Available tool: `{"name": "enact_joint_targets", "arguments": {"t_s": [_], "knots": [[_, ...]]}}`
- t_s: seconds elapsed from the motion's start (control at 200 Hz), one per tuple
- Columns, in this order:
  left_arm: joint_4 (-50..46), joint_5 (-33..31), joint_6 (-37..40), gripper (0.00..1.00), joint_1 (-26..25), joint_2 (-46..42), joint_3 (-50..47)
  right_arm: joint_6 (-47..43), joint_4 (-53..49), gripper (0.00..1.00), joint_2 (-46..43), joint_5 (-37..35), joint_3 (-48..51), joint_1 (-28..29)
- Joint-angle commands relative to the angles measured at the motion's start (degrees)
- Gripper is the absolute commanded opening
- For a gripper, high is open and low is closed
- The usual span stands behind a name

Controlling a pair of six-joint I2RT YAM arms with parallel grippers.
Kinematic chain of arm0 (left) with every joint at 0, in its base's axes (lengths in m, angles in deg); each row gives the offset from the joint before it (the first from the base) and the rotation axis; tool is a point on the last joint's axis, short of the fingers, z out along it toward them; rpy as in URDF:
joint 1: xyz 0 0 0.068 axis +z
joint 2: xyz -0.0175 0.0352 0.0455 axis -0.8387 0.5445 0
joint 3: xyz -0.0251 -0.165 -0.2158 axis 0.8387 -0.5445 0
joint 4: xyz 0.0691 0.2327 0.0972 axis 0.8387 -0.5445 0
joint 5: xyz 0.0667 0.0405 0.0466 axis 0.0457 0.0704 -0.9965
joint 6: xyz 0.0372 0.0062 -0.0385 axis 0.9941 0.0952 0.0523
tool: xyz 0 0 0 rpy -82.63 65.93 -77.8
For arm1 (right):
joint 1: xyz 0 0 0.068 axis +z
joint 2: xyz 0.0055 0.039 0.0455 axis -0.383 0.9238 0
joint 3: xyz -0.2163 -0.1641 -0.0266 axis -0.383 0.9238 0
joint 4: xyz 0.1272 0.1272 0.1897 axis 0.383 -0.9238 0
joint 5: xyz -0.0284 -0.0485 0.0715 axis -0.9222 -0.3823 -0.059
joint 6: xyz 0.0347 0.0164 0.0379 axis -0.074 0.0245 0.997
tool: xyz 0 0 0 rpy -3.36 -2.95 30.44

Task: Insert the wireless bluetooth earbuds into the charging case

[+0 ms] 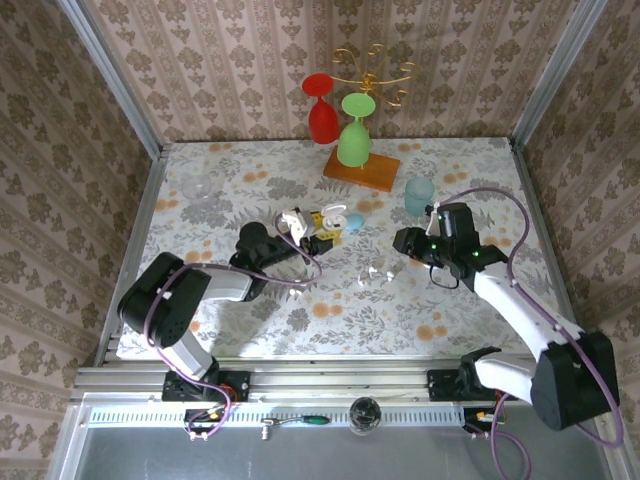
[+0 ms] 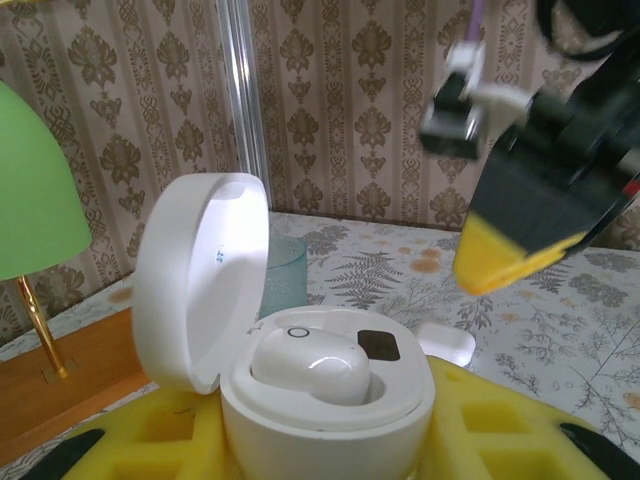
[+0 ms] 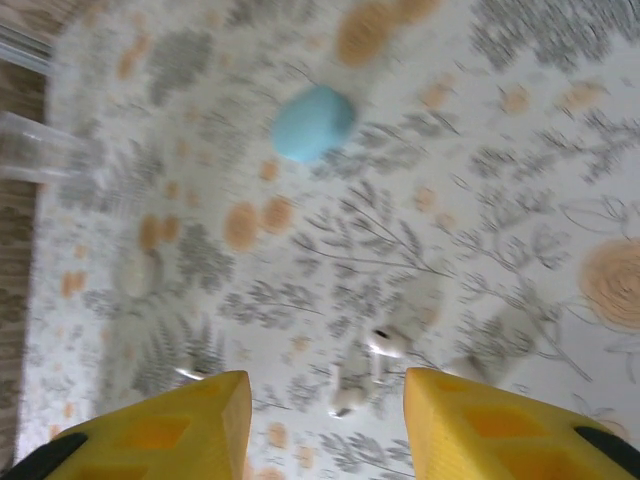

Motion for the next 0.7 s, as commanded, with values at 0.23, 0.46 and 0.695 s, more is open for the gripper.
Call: {"name": "enact_joint_targets", "arguments": {"t_s": [0.23,0.46,0.695], "knots": [[2.28,3.01,-0.82,0.32,0.07,-2.84,-0.79,-3.68,8.51,0.39,16.44,8.19,1.84,-2.27],[2.26,3.1,-0.83,0.32,-0.11,-2.57,-0.43,-3.3,12.82,0.37,23.44,9.58,2.97,-2.38],[2.24,3.22,-0.7,0.32,-0.11,-2.18,-0.2,-2.24,13.98,0.35,24.13,11.15,5.05,-2.41]]}}
